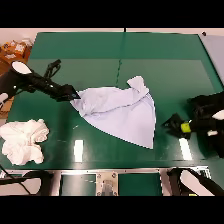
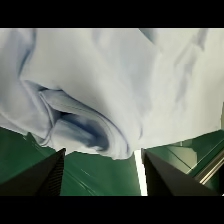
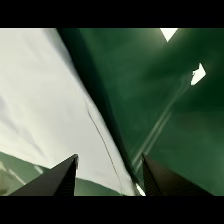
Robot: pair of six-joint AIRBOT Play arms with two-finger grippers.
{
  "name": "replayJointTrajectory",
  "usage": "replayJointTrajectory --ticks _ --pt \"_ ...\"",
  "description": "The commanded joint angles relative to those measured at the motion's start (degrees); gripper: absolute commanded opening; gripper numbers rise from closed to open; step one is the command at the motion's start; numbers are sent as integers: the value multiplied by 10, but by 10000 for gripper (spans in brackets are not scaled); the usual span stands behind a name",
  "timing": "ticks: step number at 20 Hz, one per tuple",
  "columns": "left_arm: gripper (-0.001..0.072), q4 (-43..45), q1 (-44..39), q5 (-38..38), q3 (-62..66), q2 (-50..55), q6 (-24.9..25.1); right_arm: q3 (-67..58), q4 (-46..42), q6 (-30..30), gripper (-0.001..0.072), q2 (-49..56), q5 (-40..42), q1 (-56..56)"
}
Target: Fold the shirts.
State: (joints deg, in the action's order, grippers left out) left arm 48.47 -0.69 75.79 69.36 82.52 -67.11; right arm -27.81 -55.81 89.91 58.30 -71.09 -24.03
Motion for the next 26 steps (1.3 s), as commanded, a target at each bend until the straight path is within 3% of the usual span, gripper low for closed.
replayJointTrajectory --ticks 1,2,3,6,7,11,15,17,22,26 --pt "544 7 -40 21 -1 0 6 127 26 24 456 -21 39 56" --pt "544 7 -45 26 -1 0 5 140 47 19 455 -21 63 83" --pt "544 9 -47 29 -1 0 5 145 62 13 408 -18 84 111" --pt "544 18 -47 33 -1 0 -2 135 105 -23 70 -7 151 151" --pt "544 21 -47 36 -1 0 -4 121 102 -42 12 -6 166 147" --pt "544 26 -68 49 -1 0 -25 7 -68 1 11 -6 134 47" --pt "544 39 -150 -17 -1 5 -50 -60 -66 -17 11 -6 114 9" --pt "544 75 -202 -8 -2 24 -82 -61 -63 -17 12 -6 115 9" --pt "544 297 -269 35 15 33 -153 -61 -71 -34 11 -6 131 6" --pt "539 358 -269 -7 24 32 -156 -61 -66 -35 11 5 130 7"
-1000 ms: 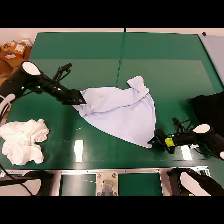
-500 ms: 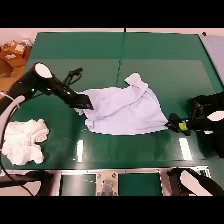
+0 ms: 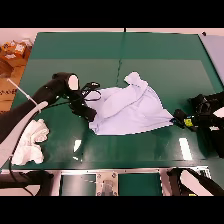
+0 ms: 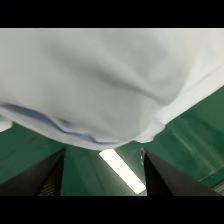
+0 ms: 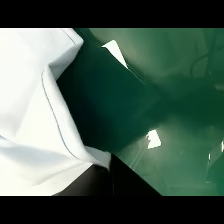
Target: Fold the shirts.
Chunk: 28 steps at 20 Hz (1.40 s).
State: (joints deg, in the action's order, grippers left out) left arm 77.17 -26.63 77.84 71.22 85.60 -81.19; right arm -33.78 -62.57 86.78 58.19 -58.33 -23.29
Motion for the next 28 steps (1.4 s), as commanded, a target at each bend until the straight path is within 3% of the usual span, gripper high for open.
replayJointTrajectory --ticks 1,2,5,6,7,10,13,16,19,22,23,24,25,28 --pt "439 67 -9 -51 5 4 -14 -1 2 -4 11 10 3 -1" --pt "368 64 -9 -66 5 7 -13 -1 1 -5 11 14 3 -1" --pt "368 59 -9 -49 2 18 -13 -2 2 -5 11 23 3 -1" --pt "495 59 -9 -14 2 19 -13 -2 1 -5 11 23 3 -1" --pt "524 59 -9 12 3 19 -16 -2 1 -5 11 23 4 -2" --pt "523 59 5 40 3 17 -44 -2 1 -16 11 23 8 -2" --pt "524 -3 58 31 -1 -5 -56 -1 1 -16 11 23 6 -2" --pt "524 -110 102 -31 -59 -38 -58 -1 1 -16 11 23 7 -1" --pt "526 -206 95 -139 -173 -48 -53 -1 1 -16 11 23 7 -1" --pt "522 -333 82 -282 -238 -48 -1 -1 2 -16 11 23 7 0" --pt "460 -356 82 -303 -240 -48 16 -1 1 -17 11 23 7 0" --pt "194 -356 85 -310 -236 -51 27 -1 1 -20 11 23 7 -1" --pt "29 -353 92 -305 -228 -55 44 -1 1 -20 11 23 7 -1" --pt "23 -325 141 -239 -179 -83 42 -7 -18 -19 11 23 6 -15"
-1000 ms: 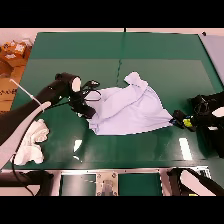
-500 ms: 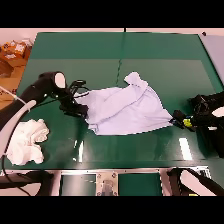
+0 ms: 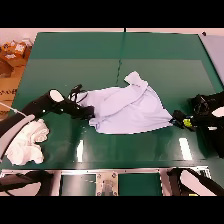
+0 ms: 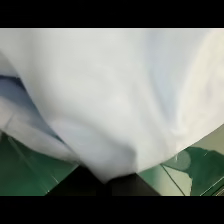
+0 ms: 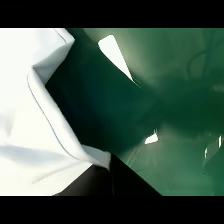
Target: Fold the shirts.
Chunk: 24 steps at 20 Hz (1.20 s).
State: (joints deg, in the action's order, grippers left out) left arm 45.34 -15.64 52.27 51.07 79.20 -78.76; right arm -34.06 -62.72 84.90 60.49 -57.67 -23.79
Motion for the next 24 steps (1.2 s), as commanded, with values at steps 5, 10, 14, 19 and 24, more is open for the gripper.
replayJointTrajectory --ticks 5,10,14,19,24 --pt "24 84 114 160 137 -119 -14 -80 -7 0 10 0 -4 -138" --pt "24 40 47 194 85 -139 -28 -114 107 -59 11 1 -19 -106" --pt "25 1 -52 54 -29 -138 -28 -101 107 -59 10 2 -16 -24" --pt "47 -8 -72 -51 -85 -138 -55 -76 107 -59 11 10 7 43" --pt "533 31 -47 -40 -86 -138 -70 -75 106 -59 11 16 6 48"
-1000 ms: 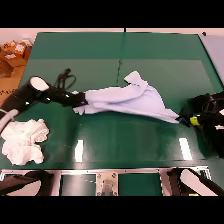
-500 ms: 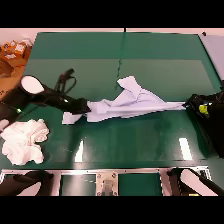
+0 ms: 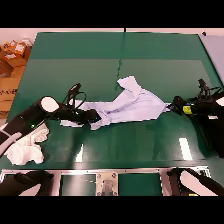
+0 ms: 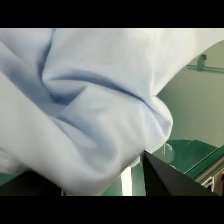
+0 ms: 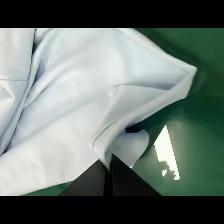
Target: Fold the shirts.
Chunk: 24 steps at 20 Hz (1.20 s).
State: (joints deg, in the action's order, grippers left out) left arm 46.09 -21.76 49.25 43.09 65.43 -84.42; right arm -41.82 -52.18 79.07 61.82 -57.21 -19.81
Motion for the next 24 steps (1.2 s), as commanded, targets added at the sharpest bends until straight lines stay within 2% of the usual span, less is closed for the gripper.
replayJointTrajectory --ticks 1,4,5,6,7,9,12,16,20,24 --pt "533 24 33 -5 -7 0 -12 2 1 -1 11 2 2 8" --pt "531 24 78 22 -6 0 -2 2 0 -1 11 2 2 8" --pt "447 24 88 31 -6 0 7 2 1 -1 11 2 2 8" --pt "252 26 94 36 -6 0 16 2 1 -1 11 2 2 8" --pt "213 27 94 34 -7 0 24 2 0 -1 11 2 2 8" --pt "25 36 94 36 -6 0 26 2 0 -1 11 2 2 8" --pt "25 85 95 61 -3 0 24 2 -11 -1 10 2 3 7" --pt "25 113 139 144 63 -1 19 -23 -92 19 10 2 4 -54" --pt "25 114 197 182 122 -1 26 -64 -91 19 10 12 12 -136" --pt "26 64 167 169 97 0 37 -72 -33 -9 10 36 6 -109"
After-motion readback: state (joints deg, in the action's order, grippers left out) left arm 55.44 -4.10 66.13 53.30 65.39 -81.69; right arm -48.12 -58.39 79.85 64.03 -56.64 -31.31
